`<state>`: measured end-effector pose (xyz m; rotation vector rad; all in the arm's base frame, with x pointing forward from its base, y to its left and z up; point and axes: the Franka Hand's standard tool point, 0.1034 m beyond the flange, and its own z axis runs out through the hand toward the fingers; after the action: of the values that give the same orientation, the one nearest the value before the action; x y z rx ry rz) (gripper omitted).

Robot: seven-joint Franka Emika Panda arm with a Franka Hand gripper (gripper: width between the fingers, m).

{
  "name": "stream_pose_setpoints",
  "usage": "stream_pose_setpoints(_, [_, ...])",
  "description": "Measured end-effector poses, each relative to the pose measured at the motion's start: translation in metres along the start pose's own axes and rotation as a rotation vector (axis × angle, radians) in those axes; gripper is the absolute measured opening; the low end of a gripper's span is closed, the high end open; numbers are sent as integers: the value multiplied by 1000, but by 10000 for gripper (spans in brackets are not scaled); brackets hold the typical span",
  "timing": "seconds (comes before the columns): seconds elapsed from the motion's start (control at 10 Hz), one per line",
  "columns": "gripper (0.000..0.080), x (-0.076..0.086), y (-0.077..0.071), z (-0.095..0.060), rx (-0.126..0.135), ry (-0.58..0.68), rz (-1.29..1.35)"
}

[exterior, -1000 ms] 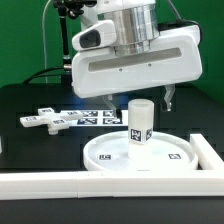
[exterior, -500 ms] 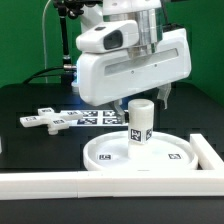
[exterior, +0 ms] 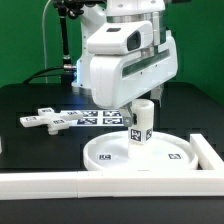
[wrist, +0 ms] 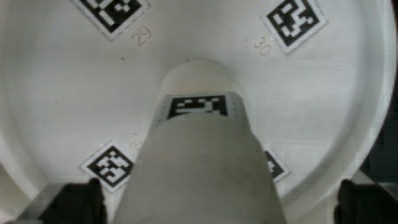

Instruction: Assemble round table

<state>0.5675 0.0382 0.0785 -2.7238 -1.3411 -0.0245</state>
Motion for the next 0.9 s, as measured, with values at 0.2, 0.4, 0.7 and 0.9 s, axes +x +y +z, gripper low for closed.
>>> stream_pose_setpoints(0.2, [648,-2,3,0,-12,-9,-228])
stream_pose_setpoints(0.4, [648,1,2,1,-29,-40,-408])
stream_pose_setpoints(0.7, [648,0,6,1,-34,-82,-663])
stream_pose_setpoints(0.9, [648,0,6,4,-36,-115,-838])
